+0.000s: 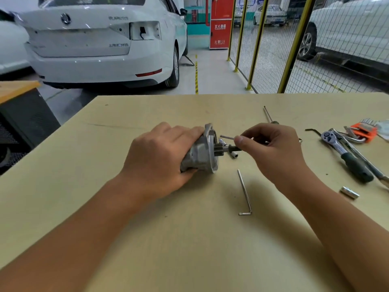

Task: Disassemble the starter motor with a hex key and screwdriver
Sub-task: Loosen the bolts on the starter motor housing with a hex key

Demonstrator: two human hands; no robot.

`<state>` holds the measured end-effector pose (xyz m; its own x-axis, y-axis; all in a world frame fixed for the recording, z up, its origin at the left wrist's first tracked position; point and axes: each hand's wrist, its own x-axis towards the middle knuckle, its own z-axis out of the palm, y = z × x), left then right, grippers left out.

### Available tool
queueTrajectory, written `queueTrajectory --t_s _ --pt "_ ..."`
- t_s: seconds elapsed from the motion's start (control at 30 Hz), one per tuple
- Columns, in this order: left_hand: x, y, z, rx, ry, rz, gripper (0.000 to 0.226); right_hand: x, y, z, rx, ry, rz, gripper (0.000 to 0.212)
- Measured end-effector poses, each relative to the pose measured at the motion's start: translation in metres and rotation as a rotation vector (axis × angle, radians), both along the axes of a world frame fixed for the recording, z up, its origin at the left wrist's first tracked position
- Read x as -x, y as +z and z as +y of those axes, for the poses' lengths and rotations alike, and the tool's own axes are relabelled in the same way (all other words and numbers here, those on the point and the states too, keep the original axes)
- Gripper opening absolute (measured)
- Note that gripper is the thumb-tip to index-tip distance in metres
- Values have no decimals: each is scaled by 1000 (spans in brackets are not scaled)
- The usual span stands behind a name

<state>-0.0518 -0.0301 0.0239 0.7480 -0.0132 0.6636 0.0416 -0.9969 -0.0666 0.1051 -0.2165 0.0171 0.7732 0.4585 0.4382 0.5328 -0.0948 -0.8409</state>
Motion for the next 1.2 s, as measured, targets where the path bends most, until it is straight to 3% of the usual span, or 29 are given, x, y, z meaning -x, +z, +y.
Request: queueTrajectory --t_s 0.13,0.2,0.43,0.8,1.03,1.2 --pt "-3 -12 -8 77 41 157 89 -2 -2 -1 -12 8 27 13" --pt "-5 -16 -11 118 46 201 91 -4 -2 -2 -27 1 55 13" --pt "-7 -28 -19 122 45 72 70 -4 -4 -2 -30 25 60 12" --pt "-7 -32 -29 133 94 92 111 -3 -3 -2 -49 41 63 9" --pt "-7 -37 -26 67 48 -16 102 -3 -4 -2 -46 45 72 12" --pt "-7 -32 -26 77 147 53 125 -5 -3 -2 -44 52 82 13"
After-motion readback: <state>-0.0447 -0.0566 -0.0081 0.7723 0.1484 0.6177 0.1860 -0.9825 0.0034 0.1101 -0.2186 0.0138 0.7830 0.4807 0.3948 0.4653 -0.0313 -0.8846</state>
